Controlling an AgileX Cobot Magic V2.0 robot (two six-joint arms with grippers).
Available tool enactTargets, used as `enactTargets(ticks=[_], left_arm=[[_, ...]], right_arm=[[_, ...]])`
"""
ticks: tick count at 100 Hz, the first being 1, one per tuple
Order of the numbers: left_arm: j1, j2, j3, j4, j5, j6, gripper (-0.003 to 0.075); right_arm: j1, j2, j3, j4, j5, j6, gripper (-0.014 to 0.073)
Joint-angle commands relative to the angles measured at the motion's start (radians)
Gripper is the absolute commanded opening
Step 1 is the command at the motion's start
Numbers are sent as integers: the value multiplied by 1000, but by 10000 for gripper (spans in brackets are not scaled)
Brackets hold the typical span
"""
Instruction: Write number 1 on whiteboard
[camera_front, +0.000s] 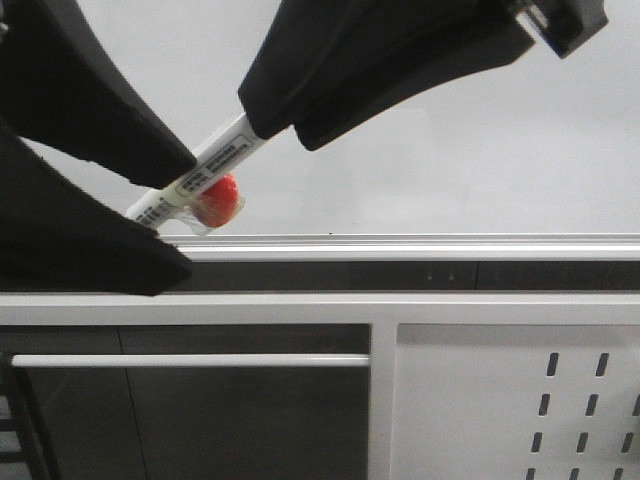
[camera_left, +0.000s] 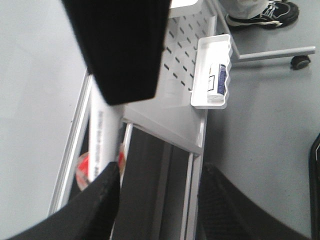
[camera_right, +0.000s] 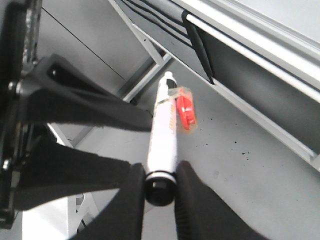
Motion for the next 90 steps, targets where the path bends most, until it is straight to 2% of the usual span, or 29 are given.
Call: enactTargets(ticks=[1, 37, 90], left_arm=[[23, -9, -36, 19, -60, -16, 323], [113, -9, -36, 43, -105, -16, 323], [122, 54, -36, 108, -66, -16, 323]], right_arm=[[-1, -17, -37, 17, -46, -3, -51], [-1, -17, -39, 17, -41, -3, -51], [-1, -17, -42, 17, -46, -3, -51]])
